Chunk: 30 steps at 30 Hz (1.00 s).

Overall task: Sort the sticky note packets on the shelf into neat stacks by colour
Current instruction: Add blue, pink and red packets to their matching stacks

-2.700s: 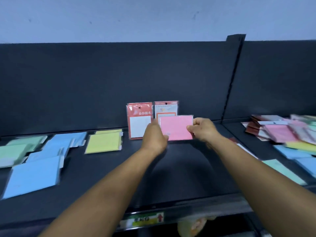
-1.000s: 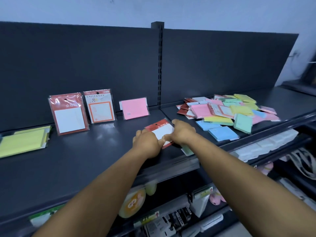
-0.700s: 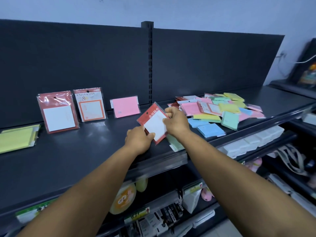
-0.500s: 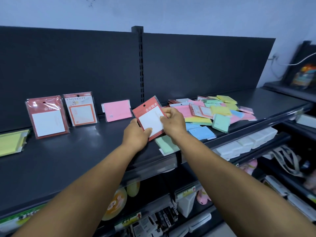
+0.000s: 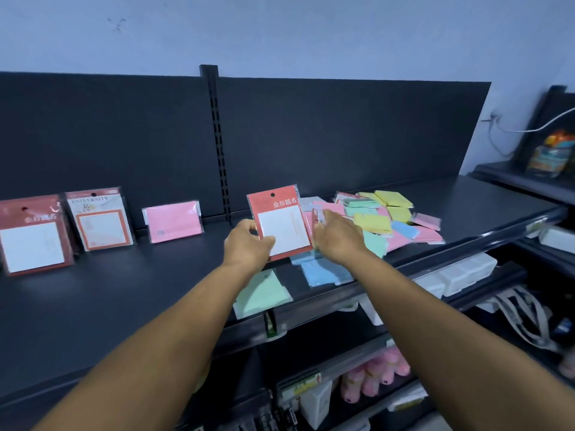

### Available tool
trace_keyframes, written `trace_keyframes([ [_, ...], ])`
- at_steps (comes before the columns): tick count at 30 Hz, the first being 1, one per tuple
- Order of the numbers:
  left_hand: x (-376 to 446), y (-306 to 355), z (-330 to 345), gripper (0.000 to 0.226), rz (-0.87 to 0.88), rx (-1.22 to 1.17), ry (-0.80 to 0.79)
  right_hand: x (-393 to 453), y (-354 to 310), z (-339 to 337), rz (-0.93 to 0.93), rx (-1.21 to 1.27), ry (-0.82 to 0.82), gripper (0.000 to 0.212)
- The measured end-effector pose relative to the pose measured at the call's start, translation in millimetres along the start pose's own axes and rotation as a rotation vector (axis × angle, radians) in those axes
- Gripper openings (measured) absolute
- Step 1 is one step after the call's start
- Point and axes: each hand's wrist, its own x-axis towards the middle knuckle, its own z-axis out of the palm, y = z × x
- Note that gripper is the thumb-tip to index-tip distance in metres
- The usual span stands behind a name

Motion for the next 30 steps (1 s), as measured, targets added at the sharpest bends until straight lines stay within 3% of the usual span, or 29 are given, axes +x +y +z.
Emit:
trace_keyframes([
  [4,6,1,10,0.020,-0.010,0.025,0.032,7,16,-2,-0.051,-0.394,-0.226,0.039],
  [8,12,-2,10,0.018,-0.035,0.028,0.086,11,3,0,-0.230,-0.269,-0.205,0.022],
  [11,13,-6,5,0.018,-0.045,0.037,0.126,22,-1,3,-0.232,-0.012,-0.153,0.035],
  [14,12,-9,-2,0.017,-0.049,0.063,0.160,36,6,1,-0.230,-0.071,-0.100,0.051],
  [19,14,-16,-15,0.017,-0.095,0.083,0.213,58,16,2,-0.193,-0.154,-0.336,0.073],
  [22,15,-21,-19,0.015,-0.112,0.077,0.233,60,9,1,-0.239,-0.155,-0.336,0.076],
  [26,13,-25,-18,0.013,-0.131,0.056,0.220,57,-5,-4,-0.287,-0.140,-0.270,0.062],
  [30,10,-27,-26,0.013,-0.143,0.041,0.226,59,-11,-7,-0.235,0.206,-0.201,0.015],
])
